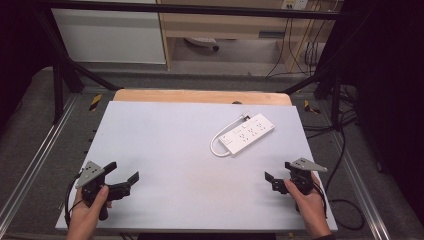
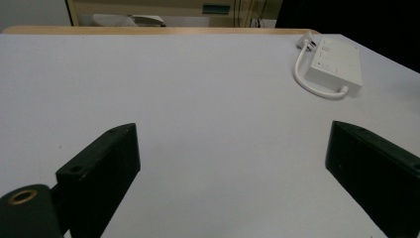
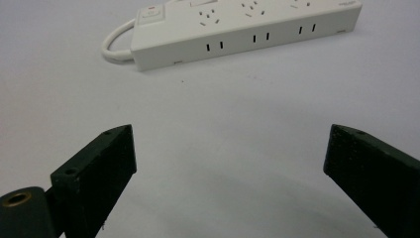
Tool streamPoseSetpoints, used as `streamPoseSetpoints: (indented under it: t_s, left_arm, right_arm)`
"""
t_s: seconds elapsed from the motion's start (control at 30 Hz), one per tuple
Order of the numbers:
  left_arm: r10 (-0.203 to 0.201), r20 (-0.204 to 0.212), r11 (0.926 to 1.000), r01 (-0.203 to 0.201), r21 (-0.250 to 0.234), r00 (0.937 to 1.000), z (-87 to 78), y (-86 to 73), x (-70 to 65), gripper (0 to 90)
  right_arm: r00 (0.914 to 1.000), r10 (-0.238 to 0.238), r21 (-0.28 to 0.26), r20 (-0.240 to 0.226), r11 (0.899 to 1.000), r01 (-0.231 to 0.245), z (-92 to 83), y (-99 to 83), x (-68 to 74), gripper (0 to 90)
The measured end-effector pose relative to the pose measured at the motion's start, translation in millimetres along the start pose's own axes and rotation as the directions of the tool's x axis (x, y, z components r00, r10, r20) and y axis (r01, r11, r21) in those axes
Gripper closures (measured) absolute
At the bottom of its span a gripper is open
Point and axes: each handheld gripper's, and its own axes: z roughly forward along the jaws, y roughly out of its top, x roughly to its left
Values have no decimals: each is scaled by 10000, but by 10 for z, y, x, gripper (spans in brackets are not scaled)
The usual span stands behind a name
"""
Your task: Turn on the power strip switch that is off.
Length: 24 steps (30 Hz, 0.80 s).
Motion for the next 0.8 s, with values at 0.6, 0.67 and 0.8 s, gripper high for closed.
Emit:
streamPoseSetpoints:
  t_s: [0.6,0.67,0.8]
  left_arm:
    - [86,-73,9998,-85,158,9999,16,-10,24,63]
    - [104,-73,9998,-103,141,9999,14,-9,24,62]
    - [89,-100,9999,-88,141,9999,15,-9,29,62]
  right_arm:
    - [10000,51,-482,-49,9988,-53,-36,74,42,62]
    - [9999,113,-592,-104,9982,-119,-42,84,43,59]
    - [9999,47,-761,-93,9971,-54,-59,107,43,55]
